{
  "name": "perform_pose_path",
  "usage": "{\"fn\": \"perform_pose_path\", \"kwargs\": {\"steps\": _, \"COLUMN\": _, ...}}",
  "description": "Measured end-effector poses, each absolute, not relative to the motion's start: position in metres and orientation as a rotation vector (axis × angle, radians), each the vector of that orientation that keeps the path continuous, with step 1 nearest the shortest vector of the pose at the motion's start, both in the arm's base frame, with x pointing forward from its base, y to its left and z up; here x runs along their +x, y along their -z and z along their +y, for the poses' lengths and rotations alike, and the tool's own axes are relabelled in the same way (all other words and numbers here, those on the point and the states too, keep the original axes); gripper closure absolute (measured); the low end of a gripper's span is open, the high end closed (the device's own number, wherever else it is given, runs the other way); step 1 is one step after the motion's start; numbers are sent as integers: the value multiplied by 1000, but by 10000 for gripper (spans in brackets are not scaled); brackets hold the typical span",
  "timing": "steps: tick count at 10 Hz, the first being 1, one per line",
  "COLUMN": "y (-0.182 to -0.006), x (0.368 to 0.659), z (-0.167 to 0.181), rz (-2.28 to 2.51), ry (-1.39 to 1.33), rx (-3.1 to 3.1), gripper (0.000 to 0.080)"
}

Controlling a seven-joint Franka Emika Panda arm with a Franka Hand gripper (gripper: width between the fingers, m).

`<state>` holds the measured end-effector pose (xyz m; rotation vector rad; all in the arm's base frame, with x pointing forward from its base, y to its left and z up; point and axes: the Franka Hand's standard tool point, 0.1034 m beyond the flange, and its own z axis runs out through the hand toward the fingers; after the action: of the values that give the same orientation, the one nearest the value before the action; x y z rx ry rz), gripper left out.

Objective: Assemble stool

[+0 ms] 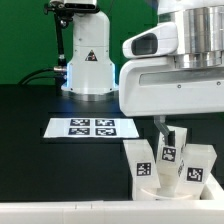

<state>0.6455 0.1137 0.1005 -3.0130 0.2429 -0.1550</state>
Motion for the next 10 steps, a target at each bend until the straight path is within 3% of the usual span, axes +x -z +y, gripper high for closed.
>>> {"fn": "perform_pose_path", "kwargs": {"steps": 2, "y": -100, "x": 641, "z": 125, "rz": -339, "ry": 155, "rx": -3067, "gripper": 150}}
{"fn": "perform_pose_path", "kwargs": {"steps": 7, "y": -99, "x": 641, "z": 117, "rz": -732, "ry": 164, "rx": -3042, "gripper": 150}}
{"fn": "perform_pose_path", "kwargs": {"steps": 9, "y": -87, "x": 634, "z": 121, "rz": -1320, "ry": 63, "rx": -2919, "gripper": 150}}
{"fn": "perform_pose_path", "kwargs": {"steps": 10, "y": -82, "x": 632, "z": 123, "rz": -1347, "ry": 48, "rx": -2913, "gripper": 150}}
